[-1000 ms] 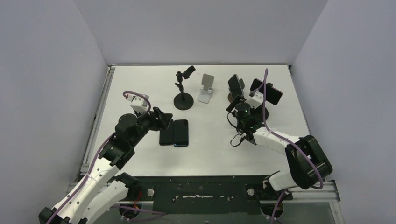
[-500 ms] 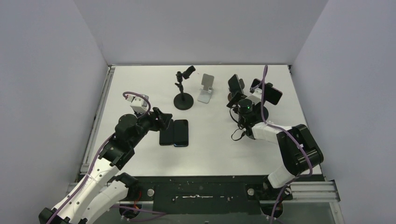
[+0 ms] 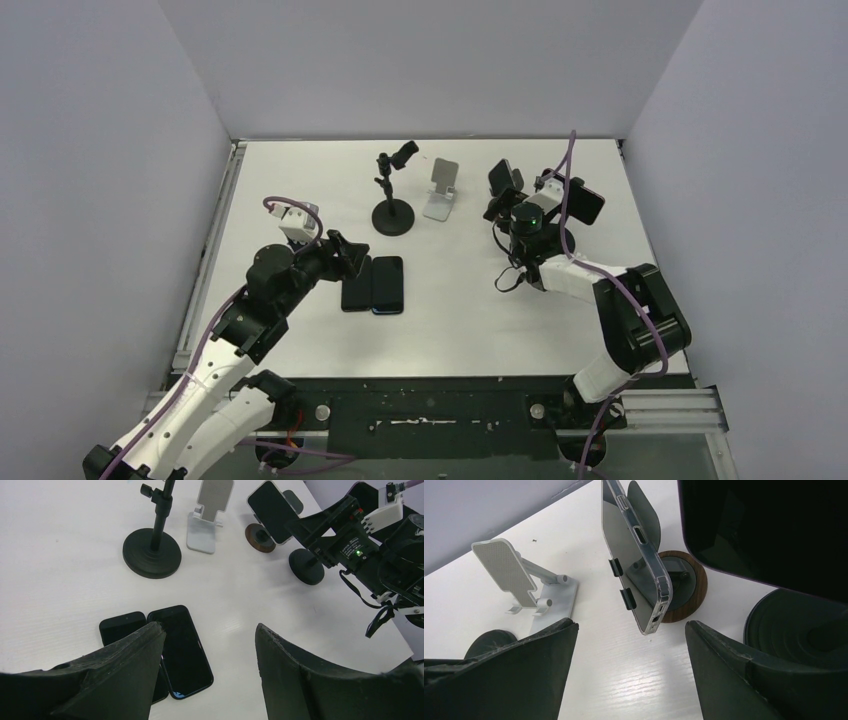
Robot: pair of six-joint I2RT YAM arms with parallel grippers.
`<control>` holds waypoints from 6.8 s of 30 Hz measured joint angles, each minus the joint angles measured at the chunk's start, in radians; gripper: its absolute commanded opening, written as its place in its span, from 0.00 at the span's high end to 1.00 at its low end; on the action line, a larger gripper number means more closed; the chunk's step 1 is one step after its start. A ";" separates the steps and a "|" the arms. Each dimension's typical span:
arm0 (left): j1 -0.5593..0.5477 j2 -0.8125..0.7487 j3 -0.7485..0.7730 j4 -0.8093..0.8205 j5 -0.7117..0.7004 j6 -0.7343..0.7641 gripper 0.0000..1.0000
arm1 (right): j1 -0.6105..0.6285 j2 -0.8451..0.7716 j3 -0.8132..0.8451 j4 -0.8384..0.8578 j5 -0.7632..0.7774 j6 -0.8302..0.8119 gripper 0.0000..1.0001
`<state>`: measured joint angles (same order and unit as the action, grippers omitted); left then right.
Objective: Remove the phone from the phone stand
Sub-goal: Remove the phone from the phone stand, then place the phone at the center of the board.
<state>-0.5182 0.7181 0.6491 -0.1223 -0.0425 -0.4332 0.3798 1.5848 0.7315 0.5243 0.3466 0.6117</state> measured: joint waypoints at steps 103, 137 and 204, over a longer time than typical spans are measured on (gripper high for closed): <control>-0.013 0.005 -0.005 0.007 0.018 0.000 0.36 | -0.024 -0.021 0.053 -0.097 -0.021 -0.140 1.00; -0.013 -0.114 -0.038 0.073 -0.026 -0.090 0.29 | 0.105 -0.520 0.032 -0.319 -0.184 -0.151 1.00; -0.116 0.116 -0.114 1.113 0.229 -0.669 0.66 | 0.578 -0.538 -0.121 0.464 -0.492 0.243 1.00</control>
<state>-0.6342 0.8345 0.5346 0.9905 0.1860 -1.1019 0.9581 1.0470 0.6102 0.9882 -0.1452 0.8543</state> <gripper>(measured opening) 0.381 0.161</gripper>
